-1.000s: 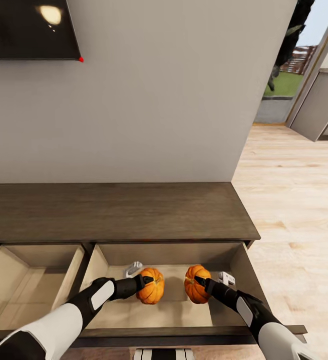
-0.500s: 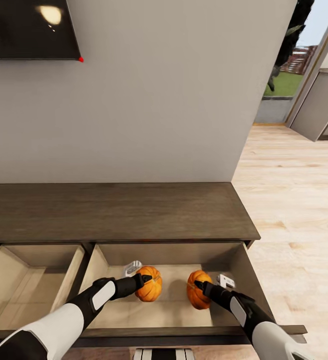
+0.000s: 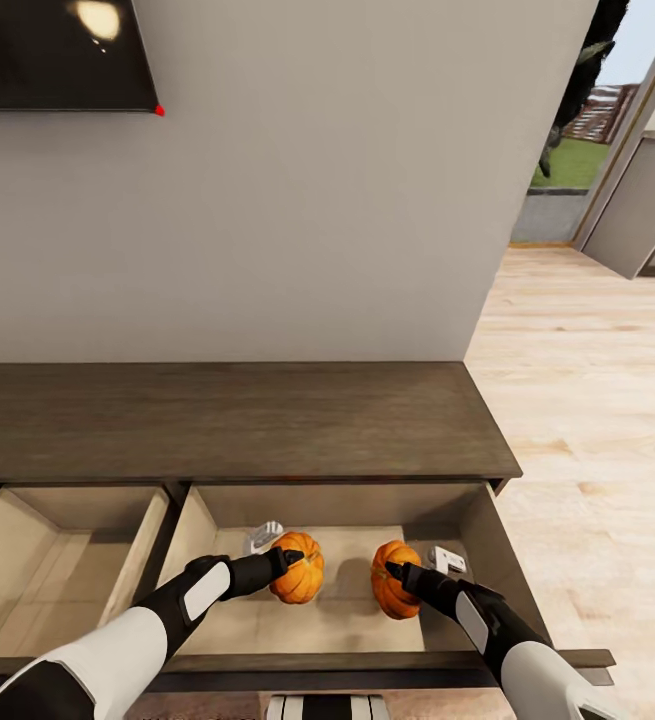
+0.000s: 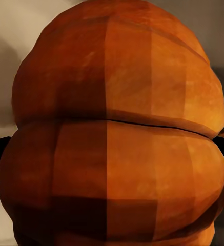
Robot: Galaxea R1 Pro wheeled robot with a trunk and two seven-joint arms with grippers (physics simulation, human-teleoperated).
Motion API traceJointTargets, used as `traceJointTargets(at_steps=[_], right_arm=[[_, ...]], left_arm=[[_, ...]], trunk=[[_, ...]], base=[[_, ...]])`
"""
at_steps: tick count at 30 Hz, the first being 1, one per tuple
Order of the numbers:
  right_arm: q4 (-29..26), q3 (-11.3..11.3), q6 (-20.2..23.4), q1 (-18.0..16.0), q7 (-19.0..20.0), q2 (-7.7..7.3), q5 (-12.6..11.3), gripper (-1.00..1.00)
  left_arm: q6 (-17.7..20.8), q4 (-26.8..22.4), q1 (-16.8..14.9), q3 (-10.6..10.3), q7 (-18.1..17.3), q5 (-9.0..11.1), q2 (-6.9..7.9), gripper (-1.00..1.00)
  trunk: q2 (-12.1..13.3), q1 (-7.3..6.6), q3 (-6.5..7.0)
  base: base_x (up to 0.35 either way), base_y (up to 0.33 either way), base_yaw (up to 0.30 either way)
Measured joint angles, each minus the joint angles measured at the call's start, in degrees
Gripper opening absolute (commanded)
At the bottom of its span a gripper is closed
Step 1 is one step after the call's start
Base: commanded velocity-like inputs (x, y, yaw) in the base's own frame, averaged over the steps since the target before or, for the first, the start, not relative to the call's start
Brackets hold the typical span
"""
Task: Place each of the two pumpkins and all three candles from the living room inside a cabinet in the living room (use any cabinet), then make sure every cabinet is closed, and position the cauldron so it is next to a table in the living room.
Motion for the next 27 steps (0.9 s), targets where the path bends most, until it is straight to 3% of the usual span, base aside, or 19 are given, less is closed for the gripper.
traceJointTargets(at_steps=[27], right_arm=[[-0.1,0.0,0.1,0.0,0.2,-0.11,-0.2,-1.00]], left_arm=[[0.0,-0.1,0.0,0.0,0.0,0.1,0.00,-1.00]], trunk=[[0.0,0.00,-2.47]], base=[[0.000,0.000,0.066]])
